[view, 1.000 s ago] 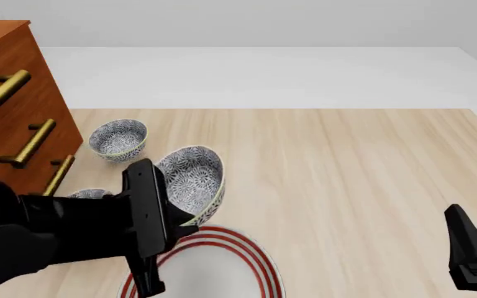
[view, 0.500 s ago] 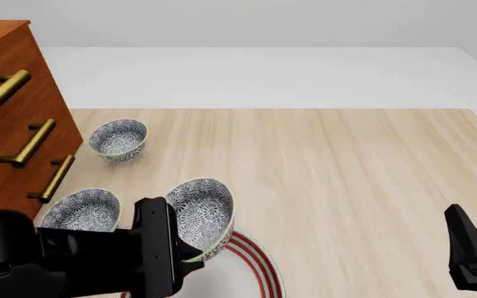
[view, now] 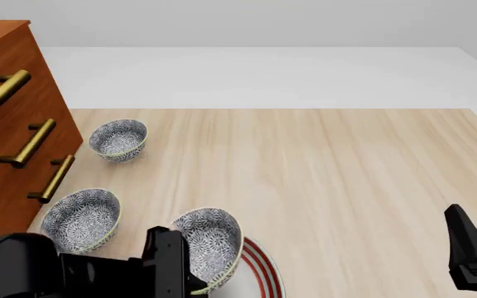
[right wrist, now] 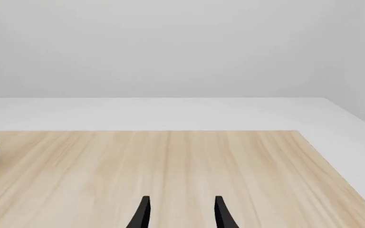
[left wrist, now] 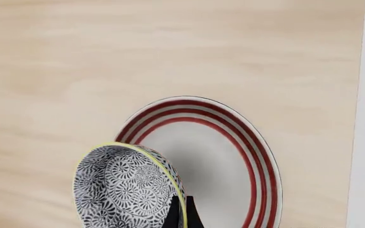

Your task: Pick up the bowl and put it in the middle on the plate.

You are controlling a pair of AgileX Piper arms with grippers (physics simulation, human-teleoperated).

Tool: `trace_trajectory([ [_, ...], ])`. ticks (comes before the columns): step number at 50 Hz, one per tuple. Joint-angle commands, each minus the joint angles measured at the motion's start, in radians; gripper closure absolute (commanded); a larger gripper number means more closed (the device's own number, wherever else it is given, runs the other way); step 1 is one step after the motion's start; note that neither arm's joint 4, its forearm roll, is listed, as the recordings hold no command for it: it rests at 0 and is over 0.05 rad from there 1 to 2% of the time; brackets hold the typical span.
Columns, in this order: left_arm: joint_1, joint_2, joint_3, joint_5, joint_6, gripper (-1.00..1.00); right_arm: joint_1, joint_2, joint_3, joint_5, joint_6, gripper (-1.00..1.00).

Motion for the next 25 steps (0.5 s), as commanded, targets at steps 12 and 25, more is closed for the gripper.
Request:
trace_trajectory([
  [12, -0.087, 0.074, 0.016, -0.013, -0.049, 1.0, 0.0, 0.0, 0.0, 0.0, 0.0, -1.0],
  [25, -0.117, 0.096, 0.02, -0.023, -0.079, 1.0, 0.0, 0.0, 0.0, 0.0, 0.0, -1.0],
])
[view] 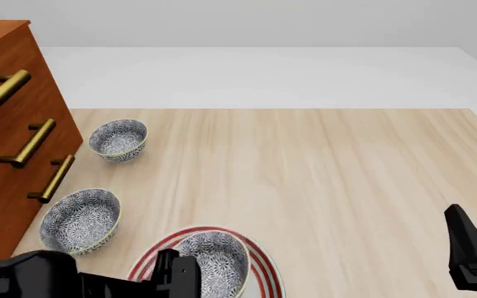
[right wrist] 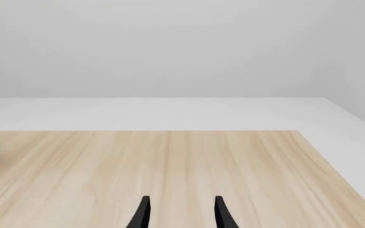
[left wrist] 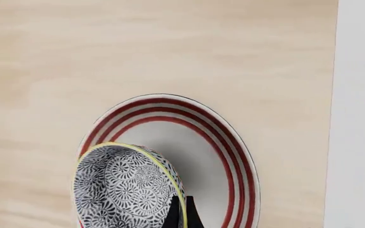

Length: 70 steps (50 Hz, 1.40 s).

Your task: Pick up the bowl and put it in the middle on the plate.

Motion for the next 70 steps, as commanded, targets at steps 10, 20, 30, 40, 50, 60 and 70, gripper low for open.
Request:
trace_trajectory([
  [10, -0.059, 0.069, -0.009, -0.022, -0.042, 1.0, 0.0, 0.0, 0.0, 0.0, 0.0, -1.0],
  [20, -0.058, 0.075, -0.004, -0.035, -0.044, 1.0, 0.0, 0.0, 0.0, 0.0, 0.0, -1.0],
  [30, -0.031, 0.044, 0.004, -0.019, -0.031, -1.0, 0.0, 0.0, 0.0, 0.0, 0.0, -1.0],
  [40, -0.031, 0.042, 0.012, -0.032, -0.033, -1.0, 0.0, 0.0, 0.0, 0.0, 0.0, -1.0],
  [50, -0.046, 0.018, -0.015, -0.003, -0.052, -1.0, 0.0, 0.0, 0.0, 0.0, 0.0, -1.0],
  [60, -0.048, -0.031, -0.04, 0.036, -0.052, -1.0, 0.0, 0.0, 0.0, 0.0, 0.0, -1.0],
  [70, -0.036, -0.077, -0.033, 0.057, -0.043, -1.0, 0.0, 0.0, 0.0, 0.0, 0.0, -1.0],
])
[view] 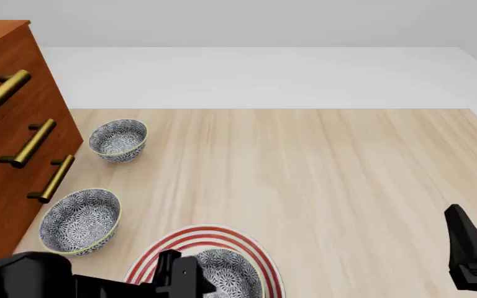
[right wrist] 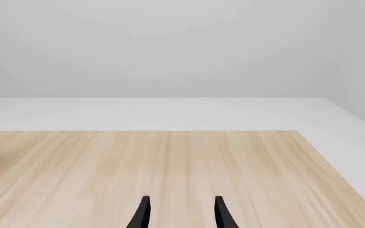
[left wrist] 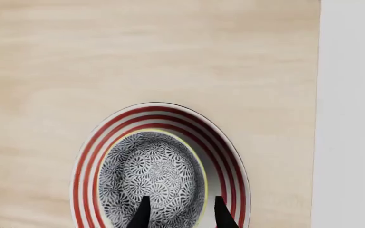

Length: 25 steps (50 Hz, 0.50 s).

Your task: Pick up the bowl and put it in the middle on the plate.

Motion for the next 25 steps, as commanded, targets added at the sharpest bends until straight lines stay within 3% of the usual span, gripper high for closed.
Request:
trace_trajectory([
  [1, 0.014, -0.062, -0.003, 0.033, 0.011, -1.0, 0.0, 0.0, 0.0, 0.0, 0.0, -1.0],
  [17, 0.062, -0.157, 0.025, -0.011, -0.076, -1.0, 0.0, 0.0, 0.0, 0.0, 0.0, -1.0],
  [25, 0.151, -0.271, 0.105, -0.029, -0.059, -1.0, 0.0, 0.0, 0.0, 0.0, 0.0, -1.0],
])
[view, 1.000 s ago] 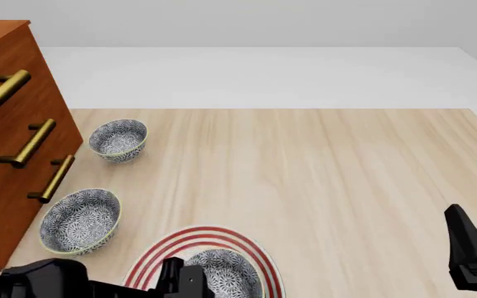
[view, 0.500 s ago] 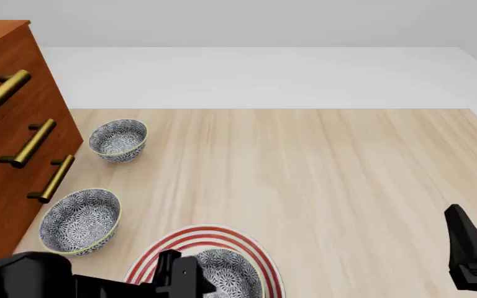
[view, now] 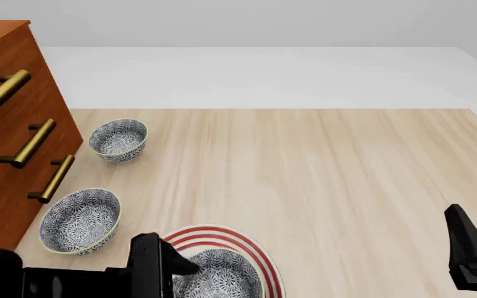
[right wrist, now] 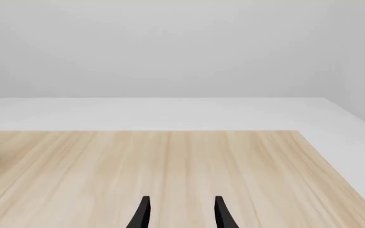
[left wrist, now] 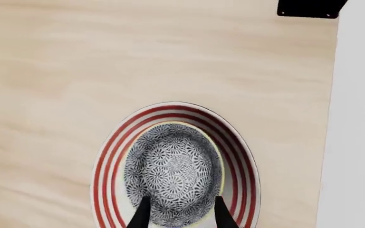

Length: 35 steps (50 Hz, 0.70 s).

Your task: Pick up the bowl and put it in the middle on the plate.

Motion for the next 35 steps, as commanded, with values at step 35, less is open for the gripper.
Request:
trace_trajectory([
  [35, 0.291, -0.453, 0.258, -0.081, -0.131, -1.0, 0.0, 0.0, 0.0, 0.0, 0.0, -1.0],
])
